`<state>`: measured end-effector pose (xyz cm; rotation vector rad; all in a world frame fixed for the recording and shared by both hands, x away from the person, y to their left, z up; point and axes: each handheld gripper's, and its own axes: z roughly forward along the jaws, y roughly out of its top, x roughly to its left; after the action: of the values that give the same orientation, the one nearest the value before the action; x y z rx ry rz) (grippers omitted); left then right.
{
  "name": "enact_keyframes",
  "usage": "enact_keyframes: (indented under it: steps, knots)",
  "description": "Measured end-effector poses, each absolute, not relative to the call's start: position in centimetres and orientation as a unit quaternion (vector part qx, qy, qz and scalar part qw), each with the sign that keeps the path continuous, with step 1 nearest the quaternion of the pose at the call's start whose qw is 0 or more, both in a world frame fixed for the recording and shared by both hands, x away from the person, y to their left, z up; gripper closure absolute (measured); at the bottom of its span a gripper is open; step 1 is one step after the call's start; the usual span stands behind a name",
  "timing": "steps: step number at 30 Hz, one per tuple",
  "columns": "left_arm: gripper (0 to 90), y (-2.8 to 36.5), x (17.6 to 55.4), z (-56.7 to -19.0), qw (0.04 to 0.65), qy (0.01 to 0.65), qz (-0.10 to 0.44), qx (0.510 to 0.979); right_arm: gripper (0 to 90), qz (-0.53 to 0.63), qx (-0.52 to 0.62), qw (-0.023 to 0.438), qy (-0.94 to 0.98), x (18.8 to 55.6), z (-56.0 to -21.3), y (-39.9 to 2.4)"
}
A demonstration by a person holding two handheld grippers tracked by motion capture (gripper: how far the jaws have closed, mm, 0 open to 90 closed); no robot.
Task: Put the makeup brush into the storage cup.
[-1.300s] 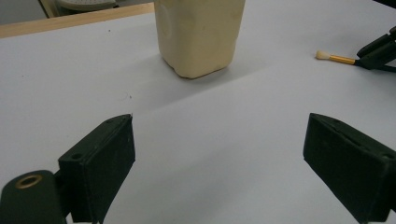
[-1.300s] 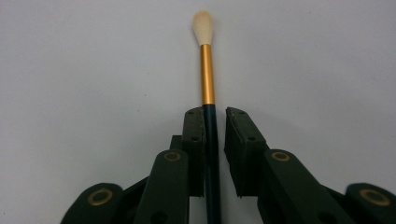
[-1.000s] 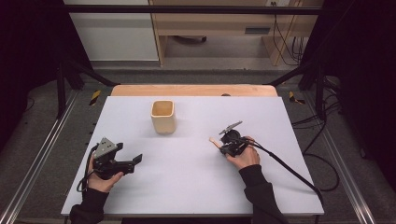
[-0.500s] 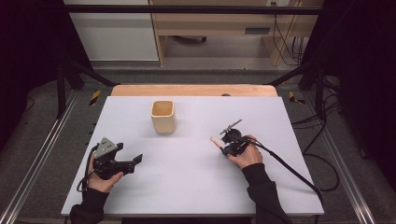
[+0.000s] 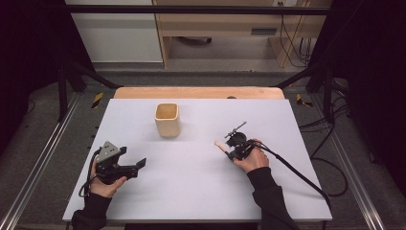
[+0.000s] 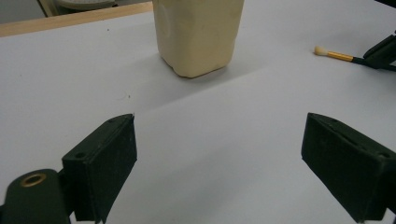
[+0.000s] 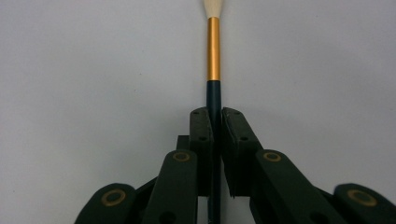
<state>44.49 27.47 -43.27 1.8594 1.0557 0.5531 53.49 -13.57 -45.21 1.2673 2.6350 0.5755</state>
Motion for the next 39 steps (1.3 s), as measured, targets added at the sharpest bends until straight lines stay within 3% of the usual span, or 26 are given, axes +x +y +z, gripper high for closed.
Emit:
enact_keyframes:
  steps: [21,39]
  knots:
    - [10.9,27.5,44.3,-43.1,0.467,0.439,0.217,0.737,83.5,0.315,0.406,0.086,0.853,51.2,-42.0,-14.4]
    - [11.3,26.5,43.8,-42.6,0.483,0.434,0.213,0.73,83.6,0.425,0.353,0.089,0.829,48.5,-41.3,-13.9]
